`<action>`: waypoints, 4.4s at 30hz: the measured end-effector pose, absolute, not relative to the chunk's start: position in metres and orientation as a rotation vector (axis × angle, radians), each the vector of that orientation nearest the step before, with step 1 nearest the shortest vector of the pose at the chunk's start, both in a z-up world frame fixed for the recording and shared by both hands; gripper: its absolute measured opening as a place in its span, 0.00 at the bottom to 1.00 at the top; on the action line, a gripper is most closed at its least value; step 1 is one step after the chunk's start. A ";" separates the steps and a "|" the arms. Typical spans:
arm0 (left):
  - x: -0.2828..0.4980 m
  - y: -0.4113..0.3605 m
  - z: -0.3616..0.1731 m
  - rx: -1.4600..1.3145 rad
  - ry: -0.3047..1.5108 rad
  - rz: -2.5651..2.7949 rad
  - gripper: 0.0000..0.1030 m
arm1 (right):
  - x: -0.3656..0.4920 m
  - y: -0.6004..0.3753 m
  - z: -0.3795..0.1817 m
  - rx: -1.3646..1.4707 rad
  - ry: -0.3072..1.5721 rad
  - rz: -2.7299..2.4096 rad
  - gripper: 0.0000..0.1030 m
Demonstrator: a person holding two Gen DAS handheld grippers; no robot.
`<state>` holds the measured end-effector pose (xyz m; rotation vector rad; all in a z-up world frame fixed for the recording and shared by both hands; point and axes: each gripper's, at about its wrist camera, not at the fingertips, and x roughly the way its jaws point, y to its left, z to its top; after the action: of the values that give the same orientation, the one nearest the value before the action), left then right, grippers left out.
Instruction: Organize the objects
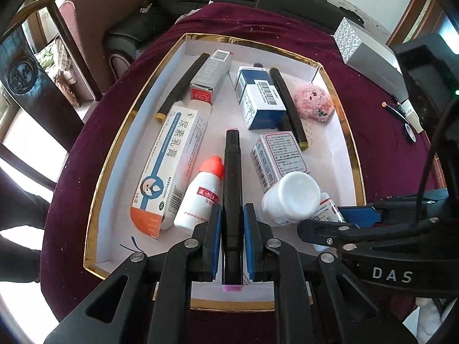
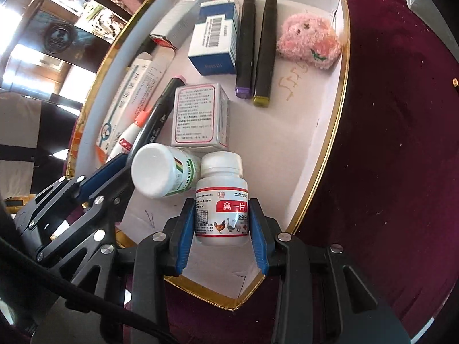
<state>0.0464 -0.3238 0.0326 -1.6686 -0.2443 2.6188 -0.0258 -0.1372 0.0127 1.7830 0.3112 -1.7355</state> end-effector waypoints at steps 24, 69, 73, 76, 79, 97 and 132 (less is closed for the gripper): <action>0.045 -0.331 0.067 -1.556 -0.192 2.699 0.44 | -0.039 -0.105 0.048 1.735 0.152 -1.952 0.48; 0.129 -0.220 0.210 -1.006 -0.175 3.322 0.85 | -0.001 -0.017 0.118 1.309 0.250 -2.047 0.57; 0.120 -0.223 0.202 -1.131 -0.273 3.265 0.85 | 0.001 -0.012 0.121 1.290 0.256 -2.062 0.61; 0.121 -0.219 0.198 -1.155 -0.228 3.290 0.85 | 0.000 -0.007 0.121 1.282 0.256 -2.074 0.61; 0.121 -0.215 0.193 -1.176 -0.170 3.299 0.85 | -0.001 -0.004 0.122 1.276 0.261 -2.089 0.61; 0.117 -0.229 0.161 -1.365 -0.277 3.180 0.85 | 0.016 -0.039 0.101 1.247 0.450 -2.064 0.66; 0.093 -0.283 0.119 -1.550 -0.332 3.008 0.85 | 0.019 -0.092 0.084 1.284 0.520 -2.066 0.70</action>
<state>0.0931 -0.2831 0.1193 -1.5500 -0.3321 3.0083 0.0188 -0.0922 0.0841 1.2835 0.5199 -2.0657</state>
